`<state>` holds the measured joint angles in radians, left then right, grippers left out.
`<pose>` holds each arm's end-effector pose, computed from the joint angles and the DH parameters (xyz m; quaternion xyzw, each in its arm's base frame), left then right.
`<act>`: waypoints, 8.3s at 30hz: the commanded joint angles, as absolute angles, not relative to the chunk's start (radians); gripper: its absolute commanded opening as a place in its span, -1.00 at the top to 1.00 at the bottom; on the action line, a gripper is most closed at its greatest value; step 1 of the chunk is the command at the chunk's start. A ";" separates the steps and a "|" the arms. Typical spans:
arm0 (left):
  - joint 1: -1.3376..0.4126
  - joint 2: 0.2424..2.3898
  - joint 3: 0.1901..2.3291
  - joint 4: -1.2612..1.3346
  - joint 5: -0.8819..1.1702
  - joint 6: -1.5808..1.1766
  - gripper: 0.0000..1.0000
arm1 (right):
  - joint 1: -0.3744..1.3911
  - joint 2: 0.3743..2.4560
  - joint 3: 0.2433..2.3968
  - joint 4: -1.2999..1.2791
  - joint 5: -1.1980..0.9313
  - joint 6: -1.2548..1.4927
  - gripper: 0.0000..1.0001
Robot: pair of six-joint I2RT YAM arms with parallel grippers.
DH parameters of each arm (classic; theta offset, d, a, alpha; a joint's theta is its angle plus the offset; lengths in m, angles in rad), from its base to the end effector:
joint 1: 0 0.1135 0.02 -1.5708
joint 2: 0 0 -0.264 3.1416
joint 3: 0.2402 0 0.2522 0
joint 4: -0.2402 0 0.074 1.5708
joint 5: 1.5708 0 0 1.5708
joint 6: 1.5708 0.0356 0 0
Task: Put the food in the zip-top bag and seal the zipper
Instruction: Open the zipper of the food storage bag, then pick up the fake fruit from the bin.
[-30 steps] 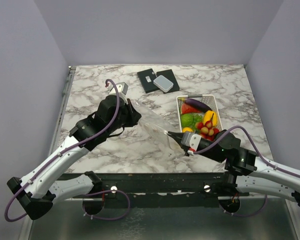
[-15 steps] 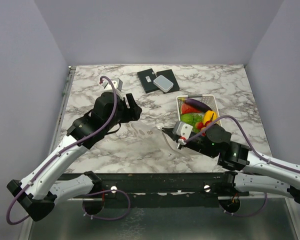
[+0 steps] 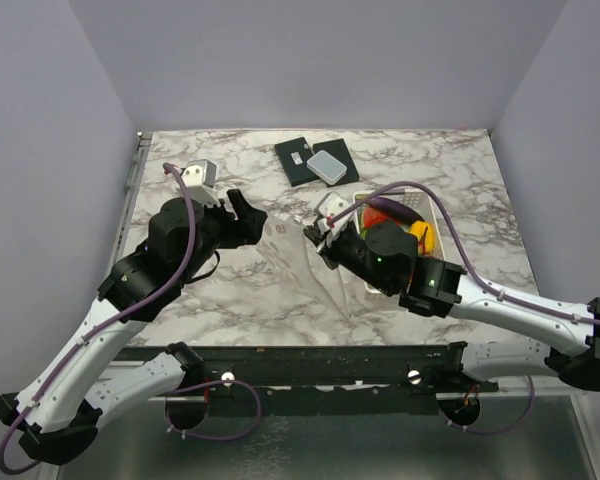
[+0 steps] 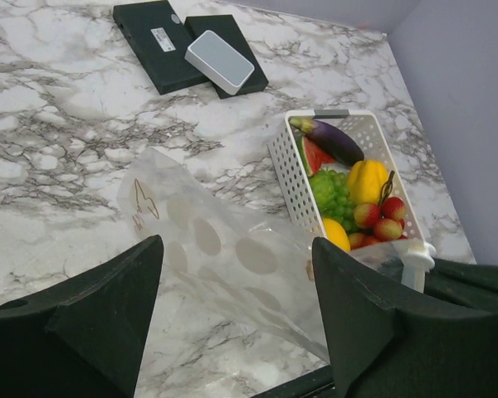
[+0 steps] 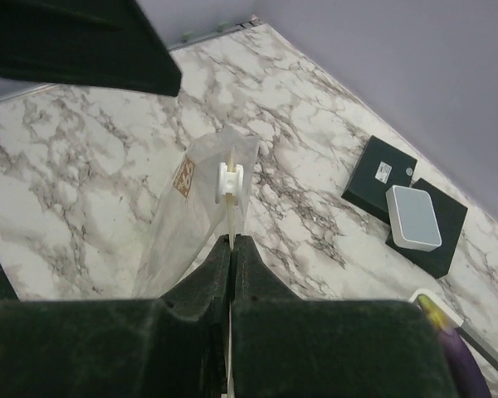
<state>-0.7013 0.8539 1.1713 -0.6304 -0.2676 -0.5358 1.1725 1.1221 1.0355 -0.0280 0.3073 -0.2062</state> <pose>0.1311 -0.0984 0.4126 -0.0120 0.8052 -0.2502 0.5375 0.1115 0.2373 0.3776 -0.3906 0.6340 0.2043 0.6354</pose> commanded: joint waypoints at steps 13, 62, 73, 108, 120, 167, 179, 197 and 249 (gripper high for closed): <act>-0.700 0.798 1.133 -0.627 -0.164 -0.488 -0.51 | 1.178 1.467 1.445 -0.163 0.658 -0.011 0.99; -0.699 0.929 1.090 -0.620 -0.443 -0.407 1.00 | 1.047 1.503 1.388 -0.190 0.588 0.235 0.82; -0.699 0.991 1.101 -0.618 -0.417 -0.417 1.00 | 1.014 1.414 1.252 -0.135 0.436 0.352 -0.18; -0.700 0.985 1.084 -0.556 -0.556 -0.462 1.00 | 1.012 1.685 1.300 -0.132 0.383 0.562 0.43; -0.699 0.955 1.123 -0.583 -0.654 -0.394 1.00 | 0.967 1.678 1.157 -0.120 0.415 0.579 0.89; -0.698 1.035 1.045 -0.534 -0.673 -0.341 1.00 | 0.959 1.460 1.290 -0.184 0.264 0.415 -0.29; -0.701 1.088 1.115 -0.553 -0.706 -0.288 1.00 | 0.956 1.253 1.220 -0.376 0.491 0.338 -0.42; -0.701 1.078 1.027 -0.503 -0.676 -0.272 1.00 | 0.821 1.036 1.072 -0.756 0.697 0.508 -0.41; -0.701 0.986 0.940 -0.446 -0.577 -0.269 1.00 | 0.268 1.461 1.001 -0.482 0.440 0.418 0.26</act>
